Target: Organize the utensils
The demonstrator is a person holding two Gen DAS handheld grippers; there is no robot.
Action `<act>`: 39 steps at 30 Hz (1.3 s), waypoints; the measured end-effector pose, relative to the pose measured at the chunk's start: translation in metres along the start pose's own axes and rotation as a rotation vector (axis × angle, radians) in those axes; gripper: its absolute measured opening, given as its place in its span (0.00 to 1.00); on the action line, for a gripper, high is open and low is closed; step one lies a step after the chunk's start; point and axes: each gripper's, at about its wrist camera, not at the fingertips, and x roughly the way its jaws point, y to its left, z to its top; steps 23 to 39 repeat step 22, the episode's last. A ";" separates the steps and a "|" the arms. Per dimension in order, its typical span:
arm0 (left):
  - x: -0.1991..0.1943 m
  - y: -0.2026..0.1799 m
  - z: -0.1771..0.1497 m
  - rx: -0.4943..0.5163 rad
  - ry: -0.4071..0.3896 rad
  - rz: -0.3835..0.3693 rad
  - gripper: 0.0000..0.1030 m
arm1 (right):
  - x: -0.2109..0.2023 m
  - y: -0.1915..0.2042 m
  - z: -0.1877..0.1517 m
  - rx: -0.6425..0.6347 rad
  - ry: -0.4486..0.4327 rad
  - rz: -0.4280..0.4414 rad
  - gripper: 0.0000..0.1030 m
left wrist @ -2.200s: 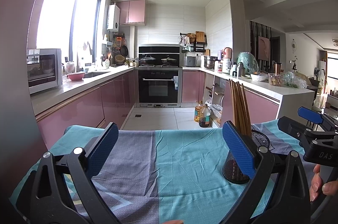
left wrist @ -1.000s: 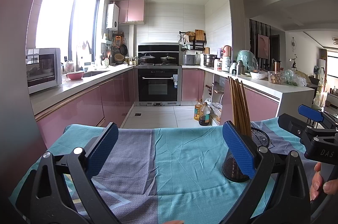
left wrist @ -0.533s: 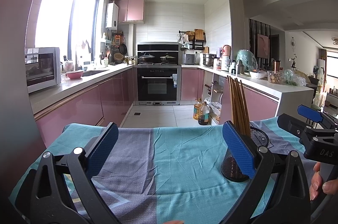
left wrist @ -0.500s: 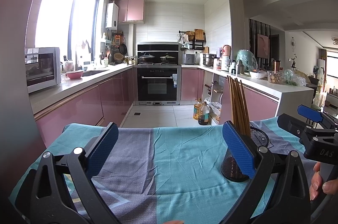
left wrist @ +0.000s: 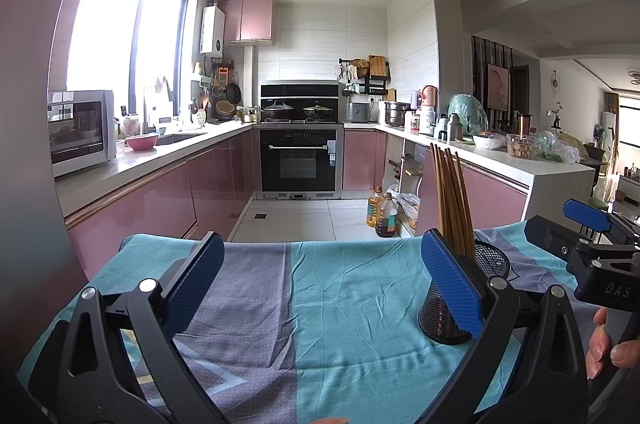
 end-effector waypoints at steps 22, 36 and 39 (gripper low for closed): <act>0.029 0.010 -0.012 0.020 0.141 0.018 0.94 | 0.027 -0.061 -0.019 0.040 0.228 -0.135 0.94; 0.029 0.010 -0.012 0.020 0.141 0.018 0.94 | 0.027 -0.061 -0.019 0.040 0.228 -0.135 0.94; 0.029 0.010 -0.012 0.020 0.141 0.018 0.94 | 0.027 -0.061 -0.019 0.040 0.228 -0.135 0.94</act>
